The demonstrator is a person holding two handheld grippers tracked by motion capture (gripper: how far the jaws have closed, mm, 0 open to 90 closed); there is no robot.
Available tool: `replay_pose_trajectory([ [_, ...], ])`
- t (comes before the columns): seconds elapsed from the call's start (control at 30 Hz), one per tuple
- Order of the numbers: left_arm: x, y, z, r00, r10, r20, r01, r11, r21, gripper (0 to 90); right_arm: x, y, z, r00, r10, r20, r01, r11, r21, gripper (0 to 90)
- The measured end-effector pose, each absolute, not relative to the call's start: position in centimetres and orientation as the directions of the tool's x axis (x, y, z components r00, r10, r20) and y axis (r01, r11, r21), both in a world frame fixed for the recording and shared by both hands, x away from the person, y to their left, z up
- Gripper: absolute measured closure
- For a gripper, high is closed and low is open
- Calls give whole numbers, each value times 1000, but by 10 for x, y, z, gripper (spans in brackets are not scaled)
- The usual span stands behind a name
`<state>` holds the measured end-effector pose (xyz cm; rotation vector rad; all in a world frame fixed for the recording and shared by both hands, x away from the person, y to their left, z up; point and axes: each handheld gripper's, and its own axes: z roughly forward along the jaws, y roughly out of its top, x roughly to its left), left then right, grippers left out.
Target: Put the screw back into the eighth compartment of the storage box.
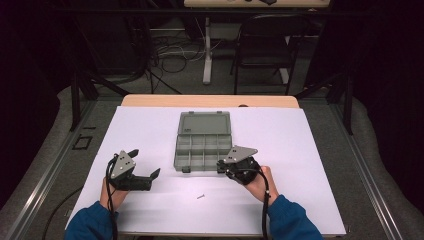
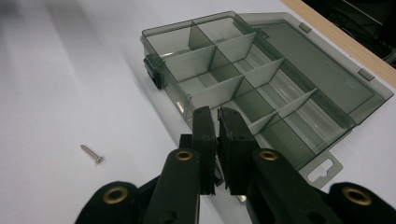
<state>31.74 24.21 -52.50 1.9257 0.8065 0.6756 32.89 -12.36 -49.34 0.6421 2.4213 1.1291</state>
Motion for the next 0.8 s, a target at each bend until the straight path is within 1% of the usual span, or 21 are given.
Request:
replay_pose_trajectory([
  [0.17, 317, 242, -525, 635, 762, 130, 259, -369, 893, 0, 336, -122, -492, -807, 569, -159, 240, 561, 792, 855],
  [0.37, 317, 241, -525, 639, 758, 132, 259, -373, 891, 0, 347, -121, -493, -785, 601, -153, 265, 549, 793, 855],
  [0.8, 317, 242, -525, 639, 758, 135, 255, -373, 892, 0, 368, -126, -510, -743, 655, -136, 335, 541, 772, 852],
])
